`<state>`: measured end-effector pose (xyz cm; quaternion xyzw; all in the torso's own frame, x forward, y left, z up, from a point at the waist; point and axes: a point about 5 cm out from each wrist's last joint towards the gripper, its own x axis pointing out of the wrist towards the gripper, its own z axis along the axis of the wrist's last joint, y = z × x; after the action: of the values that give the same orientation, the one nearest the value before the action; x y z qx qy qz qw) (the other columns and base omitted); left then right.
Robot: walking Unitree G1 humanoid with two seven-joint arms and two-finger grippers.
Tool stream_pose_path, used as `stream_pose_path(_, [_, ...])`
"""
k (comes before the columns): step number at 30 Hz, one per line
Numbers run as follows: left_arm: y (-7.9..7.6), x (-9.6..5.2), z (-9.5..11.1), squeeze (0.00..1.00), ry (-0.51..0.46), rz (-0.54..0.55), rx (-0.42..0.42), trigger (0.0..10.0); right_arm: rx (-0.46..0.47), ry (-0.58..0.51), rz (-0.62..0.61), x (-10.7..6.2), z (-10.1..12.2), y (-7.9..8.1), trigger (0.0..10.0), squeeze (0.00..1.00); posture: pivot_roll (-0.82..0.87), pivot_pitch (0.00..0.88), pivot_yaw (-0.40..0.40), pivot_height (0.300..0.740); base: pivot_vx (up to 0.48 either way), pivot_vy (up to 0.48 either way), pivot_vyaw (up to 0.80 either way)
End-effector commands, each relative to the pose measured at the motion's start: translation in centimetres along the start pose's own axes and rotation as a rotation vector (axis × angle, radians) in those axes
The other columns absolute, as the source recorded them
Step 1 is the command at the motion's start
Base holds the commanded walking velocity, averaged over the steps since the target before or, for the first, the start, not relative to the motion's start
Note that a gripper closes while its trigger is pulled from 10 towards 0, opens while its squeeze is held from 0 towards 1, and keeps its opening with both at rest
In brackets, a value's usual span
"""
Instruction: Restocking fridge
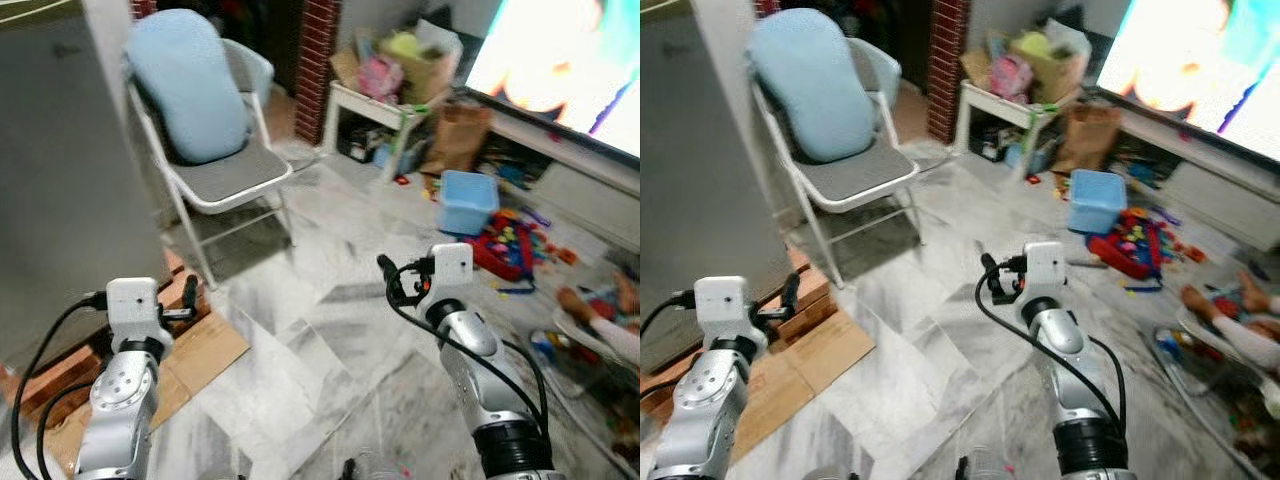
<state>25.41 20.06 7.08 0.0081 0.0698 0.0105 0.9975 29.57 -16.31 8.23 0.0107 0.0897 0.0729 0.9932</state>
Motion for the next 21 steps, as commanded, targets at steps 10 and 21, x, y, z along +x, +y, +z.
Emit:
stream_pose_path(10, [-0.9, 0.3, 0.4, 0.0, -0.004, -0.084, 0.017, 10.0, 0.026, -0.023, -0.048, 0.0, 0.2, -0.4, 10.0, 0.0, 0.02, 0.0, -0.027, 0.716, 0.0, 0.48, -0.8])
stream_pose_path(21, [-1.3, 1.0, 0.9, 0.0, -0.023, -0.165, 0.042, 10.0, 0.041, -0.042, -0.069, -0.1, 0.4, -0.4, 10.0, 0.0, 0.01, 0.0, -0.023, 0.716, 0.0, 0.475, -0.8])
